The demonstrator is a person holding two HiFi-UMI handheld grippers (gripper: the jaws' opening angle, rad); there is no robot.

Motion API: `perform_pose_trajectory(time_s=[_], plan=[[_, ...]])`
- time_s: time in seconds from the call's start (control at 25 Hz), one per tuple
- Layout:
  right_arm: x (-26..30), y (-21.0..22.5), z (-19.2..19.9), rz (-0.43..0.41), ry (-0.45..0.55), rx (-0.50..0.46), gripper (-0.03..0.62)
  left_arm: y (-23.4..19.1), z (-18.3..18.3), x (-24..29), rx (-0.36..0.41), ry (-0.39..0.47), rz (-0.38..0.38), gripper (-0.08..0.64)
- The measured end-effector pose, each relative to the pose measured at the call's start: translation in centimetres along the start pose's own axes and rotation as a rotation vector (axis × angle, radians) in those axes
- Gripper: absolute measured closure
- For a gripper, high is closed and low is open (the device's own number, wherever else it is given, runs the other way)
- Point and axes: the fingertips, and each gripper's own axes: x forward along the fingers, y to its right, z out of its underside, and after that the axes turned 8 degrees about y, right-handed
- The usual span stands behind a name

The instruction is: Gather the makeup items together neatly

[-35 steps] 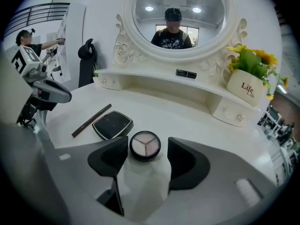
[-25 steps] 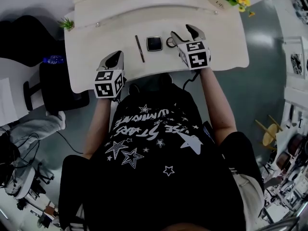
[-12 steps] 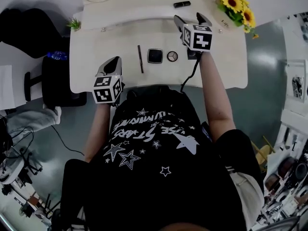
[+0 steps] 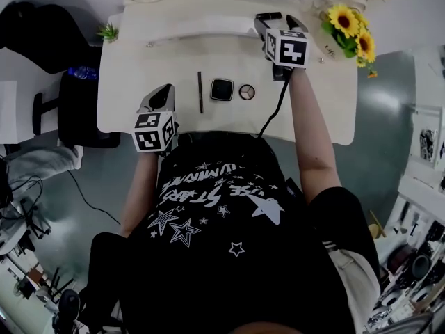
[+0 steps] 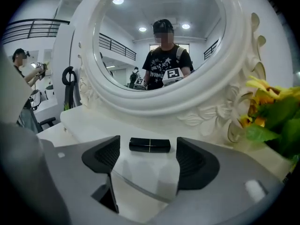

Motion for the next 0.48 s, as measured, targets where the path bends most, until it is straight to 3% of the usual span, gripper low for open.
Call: perform_pose_trajectory(time_s=[0.48], plan=[[2.8, 1.1, 1.0, 0.071, -0.138, 0.059, 0.216, -0.1, 0.5, 0.3, -0.013, -0.027, 0.0, 0.558]])
